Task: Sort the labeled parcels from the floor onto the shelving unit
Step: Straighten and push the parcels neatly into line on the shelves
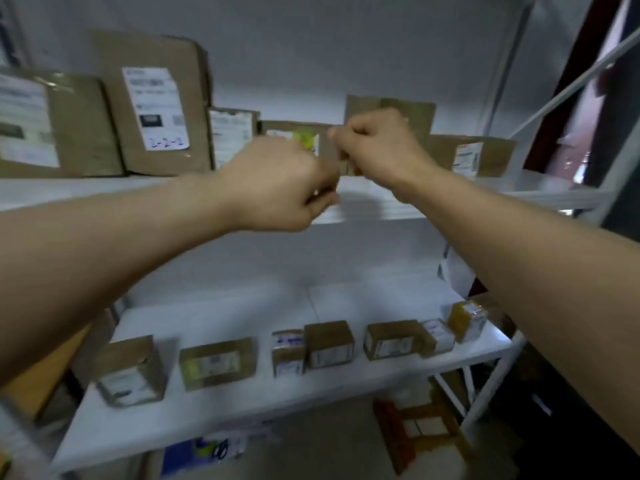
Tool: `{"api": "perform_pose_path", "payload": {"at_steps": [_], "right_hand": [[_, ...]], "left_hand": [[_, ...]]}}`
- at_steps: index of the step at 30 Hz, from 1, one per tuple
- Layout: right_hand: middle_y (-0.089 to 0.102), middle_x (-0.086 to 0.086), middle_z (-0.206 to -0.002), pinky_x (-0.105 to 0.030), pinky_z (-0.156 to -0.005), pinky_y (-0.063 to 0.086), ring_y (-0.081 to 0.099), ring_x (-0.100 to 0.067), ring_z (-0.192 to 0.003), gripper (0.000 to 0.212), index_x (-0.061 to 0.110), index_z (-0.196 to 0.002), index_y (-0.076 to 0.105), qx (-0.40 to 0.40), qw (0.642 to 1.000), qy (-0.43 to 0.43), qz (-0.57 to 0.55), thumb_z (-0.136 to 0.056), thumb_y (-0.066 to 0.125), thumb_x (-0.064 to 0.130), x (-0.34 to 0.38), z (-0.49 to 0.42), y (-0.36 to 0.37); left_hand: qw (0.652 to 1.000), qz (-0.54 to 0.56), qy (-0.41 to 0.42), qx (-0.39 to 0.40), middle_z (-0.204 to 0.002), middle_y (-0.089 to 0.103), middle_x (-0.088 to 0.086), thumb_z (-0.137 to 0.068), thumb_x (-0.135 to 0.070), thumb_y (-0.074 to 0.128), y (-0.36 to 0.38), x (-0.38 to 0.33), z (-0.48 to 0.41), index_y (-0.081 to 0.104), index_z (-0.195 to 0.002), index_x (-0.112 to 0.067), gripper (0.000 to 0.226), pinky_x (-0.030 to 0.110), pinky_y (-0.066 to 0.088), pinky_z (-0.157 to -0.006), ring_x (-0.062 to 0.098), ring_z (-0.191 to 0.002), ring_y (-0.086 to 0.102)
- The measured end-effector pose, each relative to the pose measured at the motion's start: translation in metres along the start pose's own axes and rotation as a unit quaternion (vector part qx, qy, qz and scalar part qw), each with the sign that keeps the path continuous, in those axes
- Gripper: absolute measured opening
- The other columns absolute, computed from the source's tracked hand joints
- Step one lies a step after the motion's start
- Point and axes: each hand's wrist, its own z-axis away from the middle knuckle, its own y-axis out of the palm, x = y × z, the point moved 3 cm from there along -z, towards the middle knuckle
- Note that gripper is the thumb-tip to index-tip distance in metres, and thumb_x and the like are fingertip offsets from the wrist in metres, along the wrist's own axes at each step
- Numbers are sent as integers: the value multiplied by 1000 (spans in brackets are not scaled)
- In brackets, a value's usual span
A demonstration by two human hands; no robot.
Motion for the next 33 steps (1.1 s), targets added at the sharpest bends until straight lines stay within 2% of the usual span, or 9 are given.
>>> {"api": "perform_pose_path", "payload": {"at_steps": [4, 8, 14, 17, 21, 24, 26, 29, 33], "right_hand": [[62, 2, -50, -22, -44, 42, 53, -9, -45, 36, 15, -63, 67, 200, 979, 46, -8, -93, 66, 35, -28, 37, 61], [70, 4, -61, -17, -42, 43, 58, -3, -48, 27, 16, -75, 71, 355, 929, 76, 77, -93, 68, 37, -56, 64, 129], [69, 7, -89, -24, -62, 51, 69, -17, -82, 11, 19, -93, 71, 431, 894, 109, 60, -85, 75, 26, -102, 85, 245], [64, 3, -109, -25, -69, 45, 62, -18, -94, 17, 27, -100, 63, 459, 878, 117, 73, -87, 73, 25, -127, 97, 306], [66, -3, -112, -28, -74, 46, 62, -21, -97, 26, 25, -110, 59, 481, 865, 90, 110, -87, 71, 25, -157, 111, 382], [61, -5, -121, -36, -87, 48, 59, -27, -109, 45, 24, -125, 56, 474, 858, 46, 194, -83, 72, 33, -173, 112, 432], [57, -6, -126, -39, -93, 44, 54, -30, -116, 54, 25, -131, 53, 468, 848, 22, 246, -82, 73, 36, -186, 112, 462], [49, -9, -136, -43, -98, 39, 45, -33, -127, 70, 26, -142, 43, 480, 830, 11, 283, -81, 75, 38, -208, 112, 500], [50, -10, -136, -47, -99, 38, 46, -35, -126, 71, 26, -145, 36, 502, 819, 16, 278, -83, 71, 34, -237, 120, 539]], "left_hand": [[993, 27, -20, 117, -69, 66, 8, -95, -40, 51, 50, -9, 66, 65, -85, -19, 27, 31, 40, -54, 36, -65, 62], [961, 83, -119, 236, -81, 68, 3, -97, -41, 49, 103, 8, 129, 66, -90, -19, 28, 27, 32, -57, 29, -76, 63], [874, 129, -308, 352, -95, 68, -5, -93, -29, 51, 174, 44, 226, 65, -100, -27, 16, 27, 35, -64, 22, -91, 62], [803, 189, -399, 401, -110, 67, 3, -94, -22, 50, 210, 49, 276, 59, -119, -23, 26, 33, 49, -77, 24, -97, 62], [734, 203, -471, 446, -135, 55, 13, -93, -17, 53, 255, 51, 339, 45, -140, -15, 47, 40, 46, -99, 32, -121, 52], [739, 114, -487, 452, -146, 42, 15, -88, -14, 59, 279, 69, 373, 40, -141, -12, 56, 42, 40, -103, 35, -132, 39], [754, 64, -495, 427, -160, 20, 13, -85, -10, 62, 291, 88, 390, 23, -152, -13, 78, 45, 28, -113, 33, -146, 21], [766, 14, -489, 416, -165, -6, 6, -82, -7, 68, 311, 122, 410, 4, -157, -20, 99, 47, 10, -120, 28, -152, -3], [754, -16, -469, 461, -164, -14, 8, -80, -12, 74, 346, 156, 428, -9, -156, -25, 113, 51, -2, -119, 28, -150, -15]]}}
